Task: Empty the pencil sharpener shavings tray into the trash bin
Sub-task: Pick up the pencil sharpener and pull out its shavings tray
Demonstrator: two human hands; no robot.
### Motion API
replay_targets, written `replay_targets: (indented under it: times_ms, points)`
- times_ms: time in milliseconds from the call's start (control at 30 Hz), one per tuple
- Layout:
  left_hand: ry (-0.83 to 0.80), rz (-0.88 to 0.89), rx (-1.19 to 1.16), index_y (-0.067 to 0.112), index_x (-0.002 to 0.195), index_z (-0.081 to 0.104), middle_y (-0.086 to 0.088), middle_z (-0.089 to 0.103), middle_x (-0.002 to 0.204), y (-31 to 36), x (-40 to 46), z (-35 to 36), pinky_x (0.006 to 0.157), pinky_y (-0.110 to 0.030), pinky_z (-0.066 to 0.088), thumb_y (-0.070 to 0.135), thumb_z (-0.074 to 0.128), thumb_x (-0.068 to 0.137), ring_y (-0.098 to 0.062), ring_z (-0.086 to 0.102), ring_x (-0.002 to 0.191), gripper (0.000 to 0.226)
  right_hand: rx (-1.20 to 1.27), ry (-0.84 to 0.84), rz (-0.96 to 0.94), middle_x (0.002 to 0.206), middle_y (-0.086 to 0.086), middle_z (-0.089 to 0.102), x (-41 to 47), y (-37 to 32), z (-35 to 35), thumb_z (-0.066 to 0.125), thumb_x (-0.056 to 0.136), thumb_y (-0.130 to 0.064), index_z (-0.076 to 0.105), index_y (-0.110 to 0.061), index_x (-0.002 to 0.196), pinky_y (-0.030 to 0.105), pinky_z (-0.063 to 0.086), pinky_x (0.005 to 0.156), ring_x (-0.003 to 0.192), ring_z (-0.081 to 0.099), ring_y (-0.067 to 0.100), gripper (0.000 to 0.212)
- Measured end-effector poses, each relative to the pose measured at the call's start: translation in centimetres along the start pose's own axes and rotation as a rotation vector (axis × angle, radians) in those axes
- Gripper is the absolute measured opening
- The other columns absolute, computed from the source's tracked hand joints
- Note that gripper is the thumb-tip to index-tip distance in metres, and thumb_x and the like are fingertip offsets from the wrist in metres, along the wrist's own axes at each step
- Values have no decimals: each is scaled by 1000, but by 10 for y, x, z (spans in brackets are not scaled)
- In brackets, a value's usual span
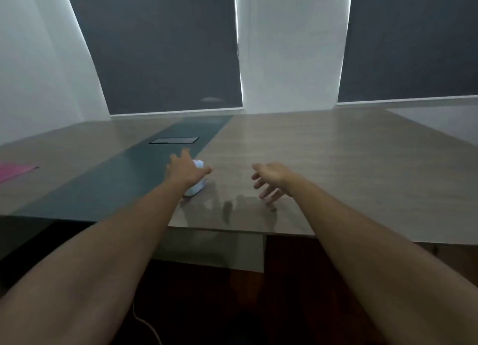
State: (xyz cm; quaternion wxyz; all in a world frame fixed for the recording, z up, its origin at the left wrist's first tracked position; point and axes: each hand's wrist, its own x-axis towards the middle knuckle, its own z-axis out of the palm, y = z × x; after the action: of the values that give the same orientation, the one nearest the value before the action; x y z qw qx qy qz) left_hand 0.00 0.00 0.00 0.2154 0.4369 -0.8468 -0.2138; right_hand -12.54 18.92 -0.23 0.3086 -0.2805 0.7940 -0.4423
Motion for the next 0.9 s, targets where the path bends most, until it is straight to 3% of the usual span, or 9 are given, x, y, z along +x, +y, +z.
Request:
replay_targets:
  times_ms: [100, 200, 300, 400, 467, 600, 700, 767, 900]
  points:
    - [35, -77, -196, 20, 145, 36, -22, 36, 147, -16, 6, 10, 105, -45, 39, 43, 76, 77, -41, 46, 128, 82, 52, 8, 15, 117, 11, 60, 9, 0, 14, 34, 101, -44, 55, -6, 127, 38, 56, 57, 79, 62, 29, 51]
    - [117, -63, -208, 18, 130, 49, -20, 51, 132, -27, 11, 18, 95, -40, 43, 34, 75, 79, -39, 55, 115, 60, 78, 14, 7, 113, 11, 61, 19, 1, 20, 36, 99, -45, 57, -8, 120, 36, 56, 54, 75, 62, 27, 47]
    - [168, -51, -251, 17, 125, 54, -18, 58, 127, -32, 15, 18, 93, -41, 45, 33, 72, 82, -38, 56, 115, 50, 103, 8, -18, 108, 10, 62, 27, -4, 21, 37, 100, -45, 58, -8, 120, 35, 57, 53, 76, 63, 27, 47]
    - [113, -172, -532, 17, 115, 56, -12, 60, 124, -26, 15, 15, 88, -47, 56, 40, 63, 86, -36, 58, 111, 38, 115, -5, -43, 105, 10, 64, 33, -9, 25, 39, 99, -42, 58, -5, 123, 34, 57, 53, 74, 65, 26, 48]
    - [28, -245, -706, 16, 110, 53, -13, 60, 122, -18, 14, 15, 85, -55, 58, 41, 56, 89, -35, 60, 108, 32, 150, -24, -38, 107, 12, 65, 35, -13, 27, 42, 98, -42, 58, -2, 124, 38, 61, 61, 74, 66, 27, 51]
    - [-98, -267, -908, 18, 123, 53, -11, 59, 119, 12, 3, 21, 66, -42, 58, 38, 45, 96, -30, 61, 93, 35, 253, -80, 19, 119, 20, 62, 29, -18, 25, 44, 95, -56, 54, 1, 122, 46, 60, 82, 95, 68, 35, 64]
    - [-165, -208, -918, 18, 129, 54, -11, 61, 118, 37, -8, 31, 68, -40, 57, 40, 45, 96, -24, 61, 84, 41, 322, -88, 25, 117, 20, 61, 21, -17, 10, 46, 87, -69, 56, -2, 119, 45, 59, 80, 98, 66, 35, 75]
    - [-193, -171, -914, 17, 128, 57, -12, 63, 120, 53, -13, 40, 76, -44, 57, 42, 47, 95, -28, 63, 91, 43, 336, -74, 12, 114, 18, 64, 15, -13, -2, 51, 85, -68, 61, -6, 117, 42, 59, 79, 95, 65, 33, 71]
    - [-245, -65, -898, 15, 124, 60, -11, 64, 121, 90, -26, 55, 65, -36, 55, 41, 49, 95, -27, 63, 91, 40, 396, 7, -1, 103, 12, 65, 1, 5, -34, 66, 86, -53, 62, -7, 122, 43, 59, 84, 90, 65, 29, 59]
